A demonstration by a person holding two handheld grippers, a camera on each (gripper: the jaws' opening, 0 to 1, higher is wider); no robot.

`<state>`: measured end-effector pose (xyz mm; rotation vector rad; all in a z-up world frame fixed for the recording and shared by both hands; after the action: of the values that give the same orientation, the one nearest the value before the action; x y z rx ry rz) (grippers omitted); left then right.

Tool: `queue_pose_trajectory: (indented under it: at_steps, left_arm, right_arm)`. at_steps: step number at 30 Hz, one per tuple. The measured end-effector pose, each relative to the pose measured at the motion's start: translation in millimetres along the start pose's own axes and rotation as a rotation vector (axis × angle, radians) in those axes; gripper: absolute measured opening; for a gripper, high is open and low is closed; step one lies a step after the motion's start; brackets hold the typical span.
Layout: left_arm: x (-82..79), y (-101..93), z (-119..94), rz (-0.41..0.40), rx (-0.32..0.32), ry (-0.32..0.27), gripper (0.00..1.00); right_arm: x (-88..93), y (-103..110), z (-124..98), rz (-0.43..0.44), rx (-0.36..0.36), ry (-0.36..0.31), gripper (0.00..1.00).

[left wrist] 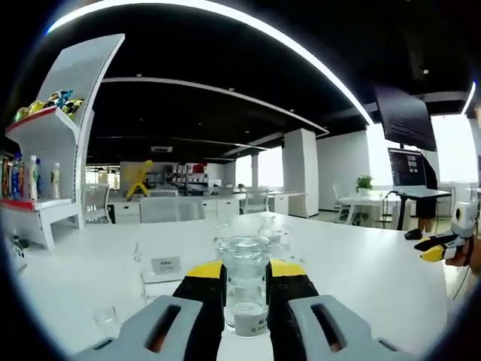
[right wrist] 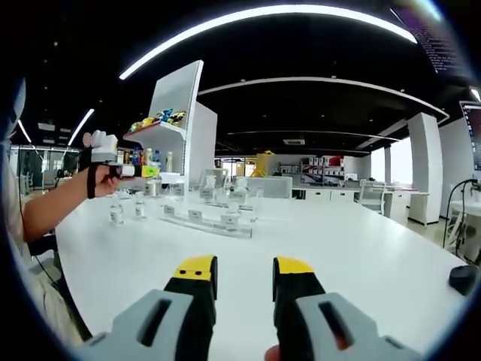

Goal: Identify the label on the chemical reagent bottle, grasp the chemical reagent bottle, and place it in the designated position on the reagent rack

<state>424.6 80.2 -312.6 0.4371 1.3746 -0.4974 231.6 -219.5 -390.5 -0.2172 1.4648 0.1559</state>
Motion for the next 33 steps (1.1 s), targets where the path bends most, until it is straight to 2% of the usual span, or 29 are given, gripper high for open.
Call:
queue_pose_trajectory:
  at_steps: [12, 14, 20, 33]
  left_arm:
    - [2.2, 8.1, 29.8, 0.004, -0.017, -0.017, 0.2]
    - [2.0, 2.7, 30.5, 0.005, -0.021, -0.02, 0.2]
    - [4.6, 2.6, 44.1, 0.004, -0.026, -0.023, 0.2]
    - [3.5, -7.0, 71.8, 0.0, 0.002, -0.022, 0.2]
  right_arm:
    - [6.8, -0.6, 2.0, 0.002, -0.002, 0.014, 0.29]
    - [7.9, -1.0, 1.8, 0.001, -0.002, 0.014, 0.29]
    - [8.2, -1.9, 1.1, -0.006, -0.003, 0.017, 0.29]
    - [9.6, -6.3, 0.5, -0.023, 0.011, 0.033, 0.29]
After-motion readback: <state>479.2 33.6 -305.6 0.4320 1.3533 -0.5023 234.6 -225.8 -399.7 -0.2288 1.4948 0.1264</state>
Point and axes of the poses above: the point that each gripper's makers call its tool centre point, and the gripper's own axes: z roughly forward along the fingers, y roughly to its left, x roughly out of its underside, the point moved 1 cm from there along -z, roughly backward along the fingers, and after that the axes turned 7 degrees about -y, right-handed, at the moved point
